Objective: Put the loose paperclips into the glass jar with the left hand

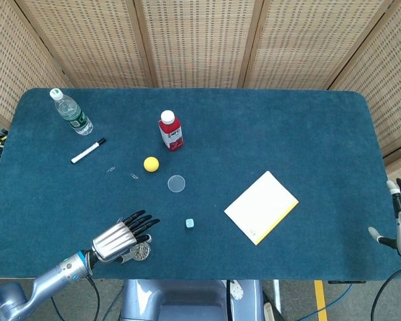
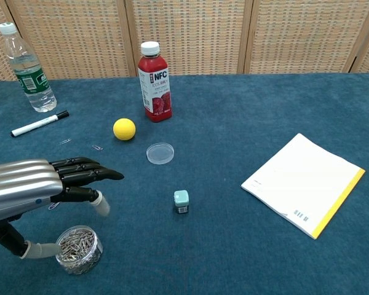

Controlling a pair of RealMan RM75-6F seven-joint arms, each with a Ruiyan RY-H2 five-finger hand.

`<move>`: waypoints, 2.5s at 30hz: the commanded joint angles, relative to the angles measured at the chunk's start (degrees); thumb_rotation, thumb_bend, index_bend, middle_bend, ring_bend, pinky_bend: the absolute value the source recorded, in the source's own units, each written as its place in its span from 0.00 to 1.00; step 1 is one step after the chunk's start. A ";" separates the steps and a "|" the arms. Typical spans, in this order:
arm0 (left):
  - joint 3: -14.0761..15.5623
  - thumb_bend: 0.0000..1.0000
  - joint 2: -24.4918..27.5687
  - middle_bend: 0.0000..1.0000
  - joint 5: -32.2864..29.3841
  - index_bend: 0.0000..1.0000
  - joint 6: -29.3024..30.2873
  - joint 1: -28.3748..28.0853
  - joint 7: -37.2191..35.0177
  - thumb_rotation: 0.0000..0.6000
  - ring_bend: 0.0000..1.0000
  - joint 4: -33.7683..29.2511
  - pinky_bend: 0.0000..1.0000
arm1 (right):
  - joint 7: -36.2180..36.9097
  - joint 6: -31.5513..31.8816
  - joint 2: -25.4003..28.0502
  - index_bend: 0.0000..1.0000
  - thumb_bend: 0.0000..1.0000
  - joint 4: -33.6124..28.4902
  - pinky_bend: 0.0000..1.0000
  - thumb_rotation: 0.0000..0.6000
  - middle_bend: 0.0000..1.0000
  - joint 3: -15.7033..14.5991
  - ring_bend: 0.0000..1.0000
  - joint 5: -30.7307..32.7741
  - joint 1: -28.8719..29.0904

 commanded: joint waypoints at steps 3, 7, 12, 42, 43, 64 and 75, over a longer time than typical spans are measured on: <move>-0.12 0.22 0.28 0.00 0.01 0.18 0.61 0.00 -0.79 1.00 0.00 -0.11 0.00 | 0.07 0.06 0.06 0.00 0.00 -0.05 0.00 1.00 0.00 -0.03 0.00 -0.09 -0.04; -0.98 0.31 1.16 0.00 -0.52 0.23 2.48 0.25 -2.69 1.00 0.00 -0.33 0.00 | 0.17 0.21 0.08 0.00 0.00 -0.06 0.00 1.00 0.00 -0.01 0.00 -0.16 -0.09; -3.36 0.63 2.92 0.00 -4.99 0.36 1.68 0.30 -4.59 1.00 0.00 1.96 0.00 | 0.18 0.26 0.10 0.00 0.00 -0.17 0.00 1.00 0.00 -0.06 0.00 -0.37 -0.08; -3.01 0.85 -2.17 0.00 -10.26 0.36 -6.24 0.50 -2.79 1.00 0.00 10.59 0.00 | 0.22 0.20 0.18 0.00 0.00 -0.24 0.00 1.00 0.00 -0.14 0.00 -0.33 -0.17; -2.98 0.85 -2.20 0.00 -10.27 0.36 -6.34 0.48 -2.77 1.00 0.00 10.66 0.00 | 0.19 0.20 0.21 0.00 0.00 -0.27 0.00 1.00 0.00 -0.11 0.00 -0.33 -0.15; -2.67 0.85 -1.88 0.00 -11.42 0.37 -7.58 0.99 -2.30 1.00 0.00 12.00 0.00 | 0.32 -0.01 0.18 0.00 0.00 -0.24 0.00 1.00 0.00 -0.01 0.00 -0.03 -0.12; -2.47 0.85 -0.08 0.00 -14.04 0.39 -9.31 2.20 -0.48 1.00 0.00 11.65 0.00 | 0.48 0.19 0.29 0.00 0.00 -0.46 0.00 1.00 0.00 -0.07 0.00 -0.26 -0.21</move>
